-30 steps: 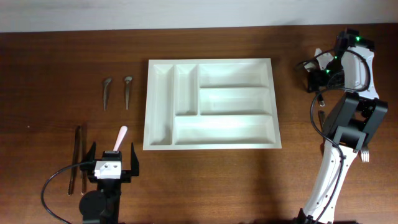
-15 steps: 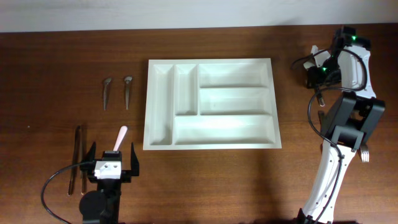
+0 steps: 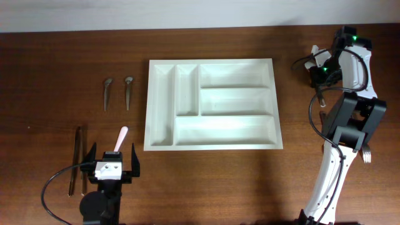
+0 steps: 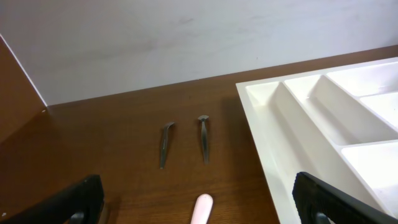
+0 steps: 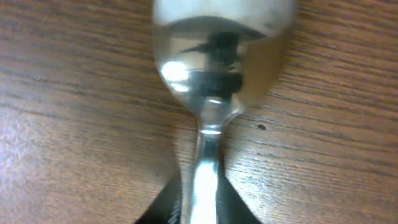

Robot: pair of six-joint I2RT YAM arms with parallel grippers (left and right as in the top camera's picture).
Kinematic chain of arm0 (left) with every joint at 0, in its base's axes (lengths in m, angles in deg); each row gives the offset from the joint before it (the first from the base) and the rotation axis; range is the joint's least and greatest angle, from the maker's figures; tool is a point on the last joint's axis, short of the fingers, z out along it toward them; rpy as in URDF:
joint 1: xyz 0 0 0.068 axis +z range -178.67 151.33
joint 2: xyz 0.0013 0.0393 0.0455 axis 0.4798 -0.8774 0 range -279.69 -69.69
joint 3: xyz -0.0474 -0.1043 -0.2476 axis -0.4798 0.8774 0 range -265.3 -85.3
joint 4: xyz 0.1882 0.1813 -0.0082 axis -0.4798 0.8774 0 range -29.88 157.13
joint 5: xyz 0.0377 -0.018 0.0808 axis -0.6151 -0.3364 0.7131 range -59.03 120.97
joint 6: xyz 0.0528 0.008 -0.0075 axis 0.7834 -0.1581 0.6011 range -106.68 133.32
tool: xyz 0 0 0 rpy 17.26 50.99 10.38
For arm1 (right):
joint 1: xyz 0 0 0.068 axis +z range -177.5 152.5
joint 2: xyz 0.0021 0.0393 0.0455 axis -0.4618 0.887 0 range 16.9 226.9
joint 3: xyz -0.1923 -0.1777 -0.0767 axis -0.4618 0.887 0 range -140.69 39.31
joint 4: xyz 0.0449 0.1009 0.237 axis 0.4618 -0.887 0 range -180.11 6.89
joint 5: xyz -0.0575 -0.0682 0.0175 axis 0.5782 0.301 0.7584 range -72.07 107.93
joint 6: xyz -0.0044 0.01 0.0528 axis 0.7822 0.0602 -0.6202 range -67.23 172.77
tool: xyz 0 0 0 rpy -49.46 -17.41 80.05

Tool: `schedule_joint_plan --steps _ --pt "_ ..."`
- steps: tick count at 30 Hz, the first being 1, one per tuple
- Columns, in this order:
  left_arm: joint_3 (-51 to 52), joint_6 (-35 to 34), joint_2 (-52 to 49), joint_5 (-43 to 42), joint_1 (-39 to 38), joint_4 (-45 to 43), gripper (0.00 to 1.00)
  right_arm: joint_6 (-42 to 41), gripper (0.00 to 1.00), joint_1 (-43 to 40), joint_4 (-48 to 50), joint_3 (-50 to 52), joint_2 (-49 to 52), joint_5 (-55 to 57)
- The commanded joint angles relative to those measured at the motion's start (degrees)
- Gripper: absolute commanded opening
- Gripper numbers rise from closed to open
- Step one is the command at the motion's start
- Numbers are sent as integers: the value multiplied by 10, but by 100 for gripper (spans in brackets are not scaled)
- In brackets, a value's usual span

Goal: Pack container
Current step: 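Close the right gripper on the spoon handle, then lift the spoon and carry it left over the tray's top compartment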

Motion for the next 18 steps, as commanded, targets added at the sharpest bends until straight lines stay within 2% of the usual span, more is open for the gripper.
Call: schedule_joint_plan --steps 1,3,12,18 --pt "3 -5 4 -6 3 -1 99 -1 11 6 -2 8 38 -7" --pt "3 -5 4 -7 3 -1 99 -1 4 6 -2 8 38 -7" --pt "3 -5 4 -6 3 -1 99 -3 4 7 -19 0 37 -7" --pt "3 -5 4 -6 3 -1 99 -1 4 17 -62 -74 37 -10"
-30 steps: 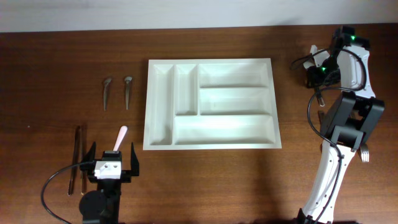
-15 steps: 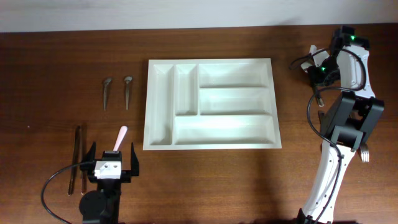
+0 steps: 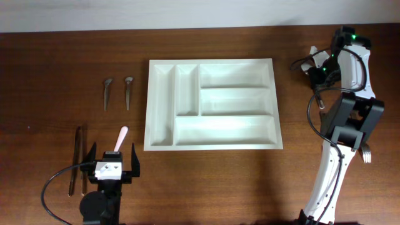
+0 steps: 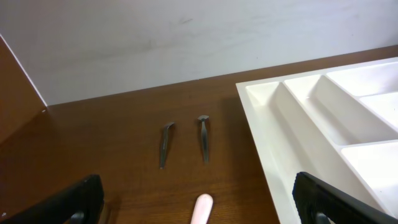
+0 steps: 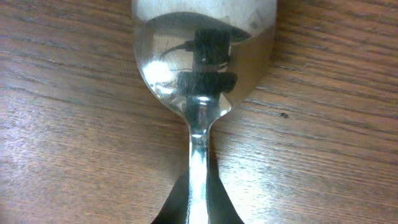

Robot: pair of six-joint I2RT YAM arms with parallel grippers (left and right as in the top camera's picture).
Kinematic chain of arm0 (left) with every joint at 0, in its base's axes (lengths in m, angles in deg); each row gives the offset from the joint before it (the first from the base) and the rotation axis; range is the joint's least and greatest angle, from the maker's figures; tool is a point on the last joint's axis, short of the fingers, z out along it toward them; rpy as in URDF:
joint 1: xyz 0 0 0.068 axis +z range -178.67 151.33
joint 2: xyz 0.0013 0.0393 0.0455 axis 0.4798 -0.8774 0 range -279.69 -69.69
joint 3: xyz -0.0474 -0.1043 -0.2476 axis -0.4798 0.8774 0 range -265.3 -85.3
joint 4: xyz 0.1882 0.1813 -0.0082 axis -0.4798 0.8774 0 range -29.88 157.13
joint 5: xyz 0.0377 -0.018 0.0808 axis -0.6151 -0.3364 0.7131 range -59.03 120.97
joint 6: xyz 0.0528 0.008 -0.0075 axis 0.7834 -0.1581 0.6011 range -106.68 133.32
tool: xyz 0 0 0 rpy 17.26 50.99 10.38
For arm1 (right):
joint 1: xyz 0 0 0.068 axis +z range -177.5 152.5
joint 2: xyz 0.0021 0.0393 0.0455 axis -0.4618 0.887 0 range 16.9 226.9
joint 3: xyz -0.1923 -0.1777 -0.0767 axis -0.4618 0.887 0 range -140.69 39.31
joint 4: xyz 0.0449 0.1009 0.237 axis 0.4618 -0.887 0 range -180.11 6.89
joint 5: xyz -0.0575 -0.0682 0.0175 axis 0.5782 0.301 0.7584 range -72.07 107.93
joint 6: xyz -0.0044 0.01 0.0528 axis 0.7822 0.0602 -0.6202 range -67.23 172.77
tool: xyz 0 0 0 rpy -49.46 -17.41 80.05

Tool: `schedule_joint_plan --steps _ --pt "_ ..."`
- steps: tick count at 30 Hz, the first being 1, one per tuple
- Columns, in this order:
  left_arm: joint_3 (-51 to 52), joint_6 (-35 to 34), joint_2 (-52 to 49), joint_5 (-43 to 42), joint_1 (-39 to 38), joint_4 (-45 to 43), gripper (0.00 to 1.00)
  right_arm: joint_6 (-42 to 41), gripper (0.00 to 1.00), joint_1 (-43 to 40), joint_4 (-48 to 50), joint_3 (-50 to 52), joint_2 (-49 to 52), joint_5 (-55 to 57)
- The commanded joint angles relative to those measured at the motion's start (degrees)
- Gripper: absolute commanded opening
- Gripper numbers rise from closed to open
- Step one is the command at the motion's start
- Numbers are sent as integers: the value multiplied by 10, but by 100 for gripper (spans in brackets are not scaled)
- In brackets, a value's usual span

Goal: Pack container
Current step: 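Lift the spoon and carry it left over the tray's top compartment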

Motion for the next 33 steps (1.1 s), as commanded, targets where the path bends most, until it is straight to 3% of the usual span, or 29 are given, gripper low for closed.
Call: schedule_joint_plan --steps 1,11,17,21,33 --pt "3 -5 4 -6 3 -1 99 -2 4 15 -19 -54 22 -9" --pt "3 -5 4 -6 3 -1 99 -29 4 49 -102 -259 18 -28" --pt "3 -5 4 -6 3 -1 99 -161 4 65 -144 -350 16 -30" --pt "3 -5 4 -6 3 -1 99 -220 4 78 -186 -397 15 -96" --pt "3 -5 4 -6 3 -1 99 -447 4 159 -206 -397 6 -148"
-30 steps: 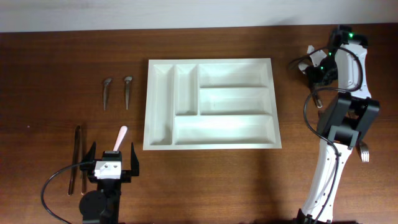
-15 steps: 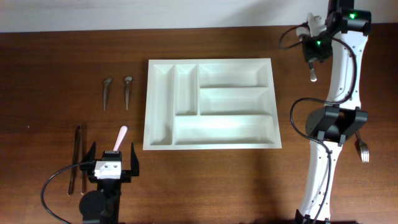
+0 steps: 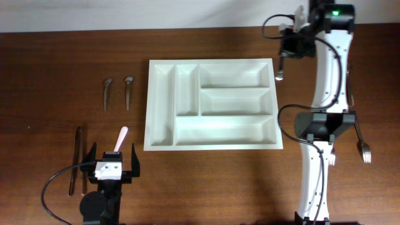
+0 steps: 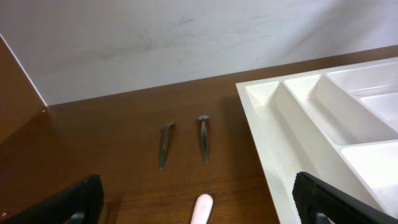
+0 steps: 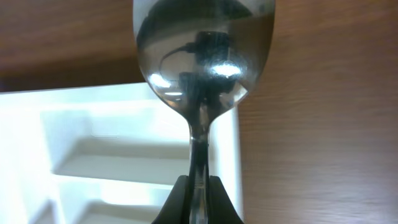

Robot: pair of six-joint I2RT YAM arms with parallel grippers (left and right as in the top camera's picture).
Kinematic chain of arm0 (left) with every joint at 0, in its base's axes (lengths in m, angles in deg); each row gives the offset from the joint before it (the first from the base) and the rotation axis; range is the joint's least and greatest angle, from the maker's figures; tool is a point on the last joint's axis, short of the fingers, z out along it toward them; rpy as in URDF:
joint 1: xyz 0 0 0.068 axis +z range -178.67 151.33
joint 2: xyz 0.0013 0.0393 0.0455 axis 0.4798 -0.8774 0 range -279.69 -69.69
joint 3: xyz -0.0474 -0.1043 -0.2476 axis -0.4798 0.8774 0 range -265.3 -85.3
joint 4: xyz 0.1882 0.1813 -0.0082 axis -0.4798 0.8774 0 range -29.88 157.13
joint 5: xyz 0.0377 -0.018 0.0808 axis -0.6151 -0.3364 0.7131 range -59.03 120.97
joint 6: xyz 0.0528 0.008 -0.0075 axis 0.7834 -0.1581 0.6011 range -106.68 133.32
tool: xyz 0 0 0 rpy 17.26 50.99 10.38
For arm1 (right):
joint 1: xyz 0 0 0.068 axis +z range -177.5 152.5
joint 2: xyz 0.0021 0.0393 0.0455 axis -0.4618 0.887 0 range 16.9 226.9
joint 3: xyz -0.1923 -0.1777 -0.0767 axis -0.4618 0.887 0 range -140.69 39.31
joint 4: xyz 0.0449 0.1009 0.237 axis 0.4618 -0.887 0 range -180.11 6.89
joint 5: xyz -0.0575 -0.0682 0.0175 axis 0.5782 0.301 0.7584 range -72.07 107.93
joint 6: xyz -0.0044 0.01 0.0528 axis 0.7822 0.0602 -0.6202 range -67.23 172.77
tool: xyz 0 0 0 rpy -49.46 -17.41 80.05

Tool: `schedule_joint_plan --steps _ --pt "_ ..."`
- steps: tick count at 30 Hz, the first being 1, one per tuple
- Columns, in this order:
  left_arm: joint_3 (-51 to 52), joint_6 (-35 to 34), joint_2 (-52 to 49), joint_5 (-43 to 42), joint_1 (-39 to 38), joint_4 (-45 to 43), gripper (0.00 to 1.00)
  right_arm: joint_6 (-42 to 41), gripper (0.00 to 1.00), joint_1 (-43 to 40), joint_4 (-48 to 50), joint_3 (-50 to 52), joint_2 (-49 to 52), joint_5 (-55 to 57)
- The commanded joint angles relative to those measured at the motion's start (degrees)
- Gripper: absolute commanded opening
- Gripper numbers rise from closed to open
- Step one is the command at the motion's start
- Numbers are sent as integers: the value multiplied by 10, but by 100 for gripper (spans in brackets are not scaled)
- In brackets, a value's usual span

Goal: Pack container
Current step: 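Lift the spoon and carry it left over the tray's top compartment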

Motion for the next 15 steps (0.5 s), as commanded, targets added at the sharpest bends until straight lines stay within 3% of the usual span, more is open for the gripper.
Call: schedule_joint_plan --steps 1,5,15 --pt "3 -5 4 -6 3 -1 99 -108 4 26 3 -10 -21 -21" --pt "3 -5 4 -6 3 -1 99 -192 4 47 12 -10 -21 -12" --pt "3 -5 4 -7 3 -1 99 -554 4 72 11 -9 -21 -9"
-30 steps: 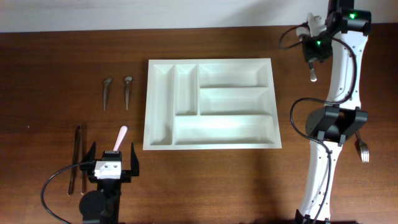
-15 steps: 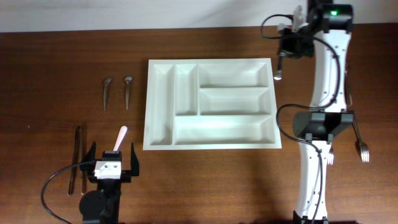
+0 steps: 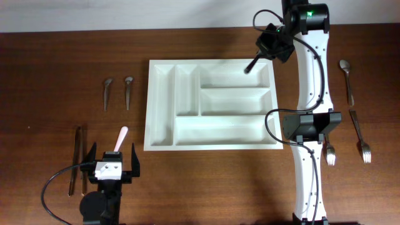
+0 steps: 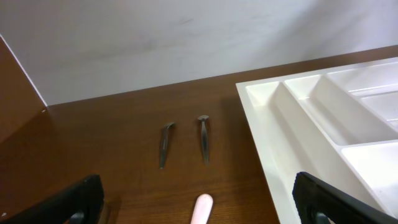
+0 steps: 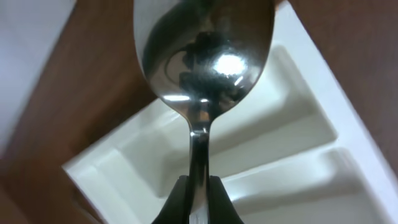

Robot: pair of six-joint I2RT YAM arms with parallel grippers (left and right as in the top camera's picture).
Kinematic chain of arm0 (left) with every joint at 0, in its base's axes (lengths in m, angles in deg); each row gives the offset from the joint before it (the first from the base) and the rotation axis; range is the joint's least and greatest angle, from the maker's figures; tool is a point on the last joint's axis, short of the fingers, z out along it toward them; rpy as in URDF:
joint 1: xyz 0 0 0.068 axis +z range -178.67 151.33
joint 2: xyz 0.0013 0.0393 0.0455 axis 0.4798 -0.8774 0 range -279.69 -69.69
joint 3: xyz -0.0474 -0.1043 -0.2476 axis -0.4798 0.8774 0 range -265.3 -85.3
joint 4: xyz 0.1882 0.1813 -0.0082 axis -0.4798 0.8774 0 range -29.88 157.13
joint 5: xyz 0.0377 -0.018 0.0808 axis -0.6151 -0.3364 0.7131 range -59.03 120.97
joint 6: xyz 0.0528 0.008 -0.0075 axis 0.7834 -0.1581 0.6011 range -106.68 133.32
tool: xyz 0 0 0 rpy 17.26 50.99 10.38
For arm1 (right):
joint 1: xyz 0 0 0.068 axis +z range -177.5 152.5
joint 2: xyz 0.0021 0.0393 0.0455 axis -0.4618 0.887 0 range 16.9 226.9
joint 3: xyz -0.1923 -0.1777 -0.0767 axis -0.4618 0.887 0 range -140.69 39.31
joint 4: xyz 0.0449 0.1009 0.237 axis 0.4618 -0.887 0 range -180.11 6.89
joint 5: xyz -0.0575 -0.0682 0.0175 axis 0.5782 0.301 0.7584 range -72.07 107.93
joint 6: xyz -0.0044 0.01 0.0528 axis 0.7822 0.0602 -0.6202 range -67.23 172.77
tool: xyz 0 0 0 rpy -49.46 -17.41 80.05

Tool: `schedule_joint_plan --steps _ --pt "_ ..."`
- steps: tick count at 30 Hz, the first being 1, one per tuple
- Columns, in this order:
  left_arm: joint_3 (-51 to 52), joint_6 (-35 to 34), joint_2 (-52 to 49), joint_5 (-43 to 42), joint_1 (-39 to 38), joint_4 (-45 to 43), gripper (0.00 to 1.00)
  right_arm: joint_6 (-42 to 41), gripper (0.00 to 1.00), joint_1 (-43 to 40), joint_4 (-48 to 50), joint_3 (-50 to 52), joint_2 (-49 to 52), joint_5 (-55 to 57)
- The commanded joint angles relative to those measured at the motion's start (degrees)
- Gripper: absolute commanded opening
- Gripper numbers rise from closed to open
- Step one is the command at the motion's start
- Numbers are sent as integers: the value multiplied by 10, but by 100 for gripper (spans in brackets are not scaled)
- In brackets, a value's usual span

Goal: Pack container
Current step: 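Lift the spoon and carry it left over the tray's top compartment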

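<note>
The white cutlery tray [image 3: 225,131] lies mid-table. Above its far right compartment my right gripper [image 3: 272,45] is shut on the handle of a metal spoon [image 3: 252,65], whose bowl points down and left toward that compartment. The right wrist view has the spoon's bowl [image 5: 202,56] filling the top, the handle pinched between the fingers [image 5: 198,186], and tray compartments [image 5: 280,112] behind it. My left gripper [image 3: 112,164] rests open at the near left. A pink-handled utensil [image 3: 120,137] lies just ahead of it, its tip [image 4: 202,208] showing between the open fingers.
Two small dark spoons [image 3: 107,92] [image 3: 129,90] lie left of the tray. Dark sticks [image 3: 78,159] lie at the near left. Right of the tray are another spoon [image 3: 346,78], a long utensil [image 3: 357,128] and two forks [image 3: 365,153] [image 3: 329,153].
My right gripper has moved left with the spoon, from beside the tray's far right corner to above the far right compartment. The spoon now slants left. The left arm is unchanged.
My right gripper was shut on the spoon low over the table, right of the tray. Then the spoon was a little higher. Later it hung at the tray's far right corner, and now over the far right compartment. My left gripper stayed open and still.
</note>
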Motion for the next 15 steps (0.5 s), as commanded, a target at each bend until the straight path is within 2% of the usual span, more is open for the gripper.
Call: schedule_joint_plan --steps 1,7,12,15 --pt "3 -5 4 -7 3 -1 99 -178 4 15 0 -8 -21 5" --pt "3 -5 4 -7 3 -1 99 -340 4 60 1 7 -21 74" --pt "3 -5 4 -6 3 -1 99 -393 4 103 0 14 -21 188" --pt "3 -5 4 -6 3 -1 99 -450 4 120 1 22 -21 204"
